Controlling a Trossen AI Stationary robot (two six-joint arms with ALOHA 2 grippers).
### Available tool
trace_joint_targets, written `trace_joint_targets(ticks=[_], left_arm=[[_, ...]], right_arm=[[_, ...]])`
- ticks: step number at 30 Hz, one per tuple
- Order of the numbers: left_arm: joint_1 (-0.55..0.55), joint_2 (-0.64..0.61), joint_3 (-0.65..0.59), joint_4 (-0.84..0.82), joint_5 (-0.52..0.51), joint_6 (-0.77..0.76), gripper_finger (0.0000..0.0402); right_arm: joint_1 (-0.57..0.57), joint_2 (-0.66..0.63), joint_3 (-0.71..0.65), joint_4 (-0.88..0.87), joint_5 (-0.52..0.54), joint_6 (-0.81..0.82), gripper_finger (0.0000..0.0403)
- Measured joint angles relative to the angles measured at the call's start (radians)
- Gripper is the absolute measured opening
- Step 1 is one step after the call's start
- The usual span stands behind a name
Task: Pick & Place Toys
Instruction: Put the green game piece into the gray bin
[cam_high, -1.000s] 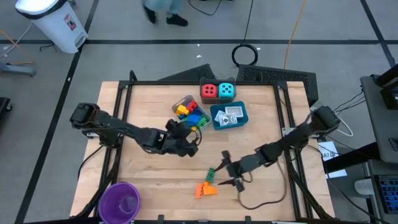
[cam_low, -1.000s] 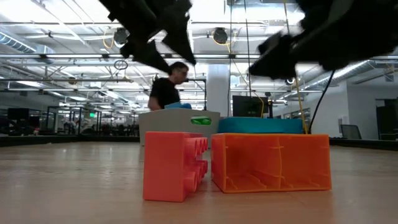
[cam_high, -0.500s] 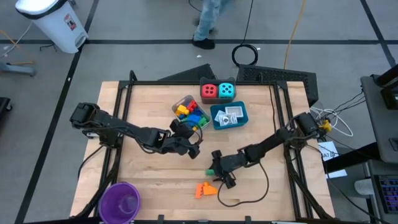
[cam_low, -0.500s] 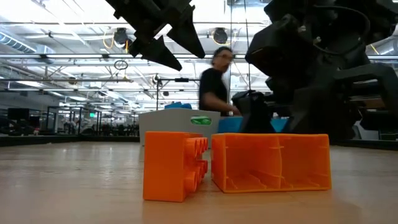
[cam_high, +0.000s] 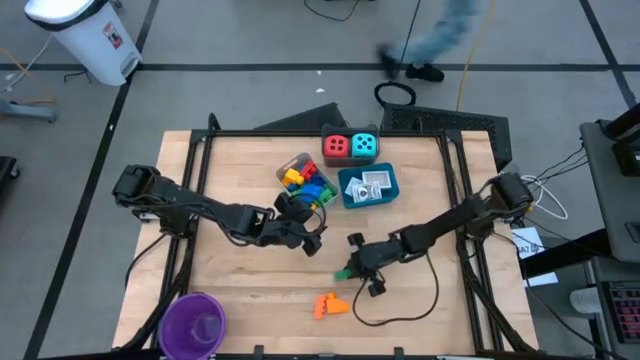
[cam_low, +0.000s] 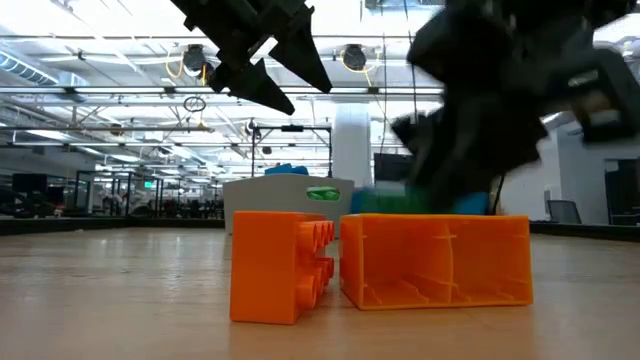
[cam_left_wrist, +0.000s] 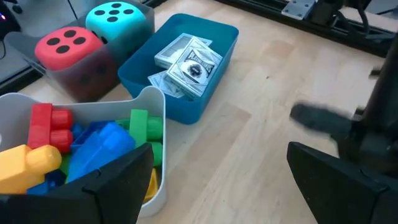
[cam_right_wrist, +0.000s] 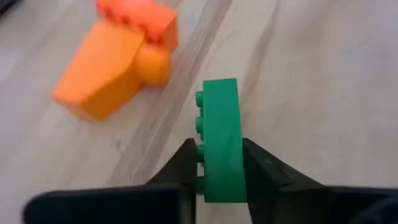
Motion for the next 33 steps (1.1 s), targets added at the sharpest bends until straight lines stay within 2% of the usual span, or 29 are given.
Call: trace_joint_targets(ticks=[2, 7, 11, 17, 23, 33], left_arm=[[0.000, 0.000, 0.000, 0.003, 0.000, -0.016, 0.0374], [0.000, 0.013, 0.000, 0.047, 0.019, -0.095, 0.0374], [0.000, 0.053, 0.000, 0.172, 0.087, -0.068, 0.0374], [0.000, 0.150, -0.001, 0.390, 0.237, 0.084, 0.0374], [0.000, 0.216, -0.002, 0.576, 0.259, 0.163, 0.0374], [-0.008, 0.221, 0.000, 0.580, 0.258, 0.216, 0.0374]], right_arm=[[0.003, -0.062, 0.000, -0.044, 0.033, -0.002, 0.0039], [0.030, -0.222, -0.017, -0.141, 0.140, 0.001, 0.0039], [0.052, -0.346, -0.082, -0.141, 0.217, 0.005, 0.0039], [0.053, -0.475, -0.210, 0.004, 0.216, 0.024, 0.0045], [0.042, -0.547, -0.278, 0.039, 0.212, 0.003, 0.0042], [0.042, -0.594, -0.291, 0.047, 0.210, 0.008, 0.0044]])
